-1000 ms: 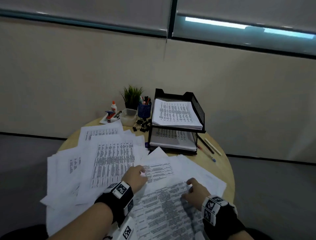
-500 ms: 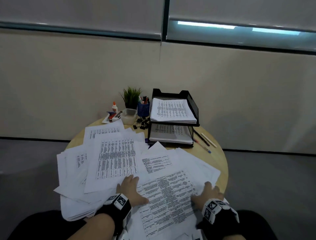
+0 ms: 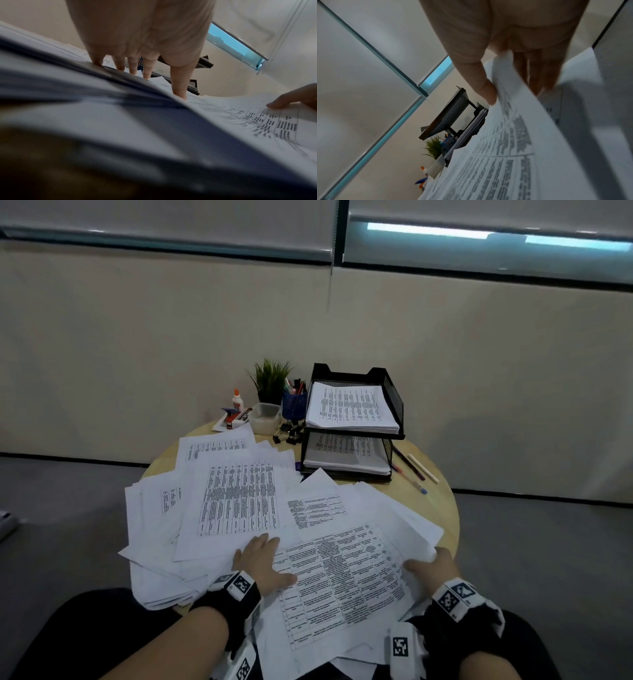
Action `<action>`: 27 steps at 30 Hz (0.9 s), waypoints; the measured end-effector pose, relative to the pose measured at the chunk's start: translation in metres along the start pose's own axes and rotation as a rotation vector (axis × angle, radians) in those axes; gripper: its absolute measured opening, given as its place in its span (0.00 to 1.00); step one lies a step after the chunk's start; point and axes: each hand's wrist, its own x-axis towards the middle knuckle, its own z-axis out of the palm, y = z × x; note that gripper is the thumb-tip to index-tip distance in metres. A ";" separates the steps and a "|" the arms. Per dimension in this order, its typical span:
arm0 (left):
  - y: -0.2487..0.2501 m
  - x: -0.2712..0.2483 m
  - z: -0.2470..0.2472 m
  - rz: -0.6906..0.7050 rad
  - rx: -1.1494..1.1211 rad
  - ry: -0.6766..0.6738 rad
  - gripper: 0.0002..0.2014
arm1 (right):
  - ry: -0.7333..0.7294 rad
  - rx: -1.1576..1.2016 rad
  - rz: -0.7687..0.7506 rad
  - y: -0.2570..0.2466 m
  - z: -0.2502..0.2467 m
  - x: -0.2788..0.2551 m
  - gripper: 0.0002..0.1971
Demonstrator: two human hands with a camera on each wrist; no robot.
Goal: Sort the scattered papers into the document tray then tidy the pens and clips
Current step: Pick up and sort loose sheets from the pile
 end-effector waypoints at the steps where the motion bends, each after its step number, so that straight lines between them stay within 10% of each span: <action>1: 0.000 0.000 0.001 0.001 0.004 0.001 0.46 | -0.032 -0.062 0.018 0.001 -0.001 0.000 0.35; 9: -0.005 0.003 -0.018 0.042 0.072 0.070 0.29 | -0.091 -0.197 0.158 0.005 -0.009 0.012 0.33; 16: -0.036 0.021 -0.021 -0.140 0.083 -0.020 0.52 | -0.037 -0.020 -0.075 0.006 -0.006 0.015 0.08; 21: -0.036 0.025 -0.019 -0.127 0.145 0.078 0.42 | 0.159 0.254 -0.218 -0.009 -0.008 0.006 0.02; 27: -0.038 0.030 -0.018 -0.080 0.245 0.097 0.27 | 0.027 -0.080 -0.057 0.008 0.003 0.015 0.04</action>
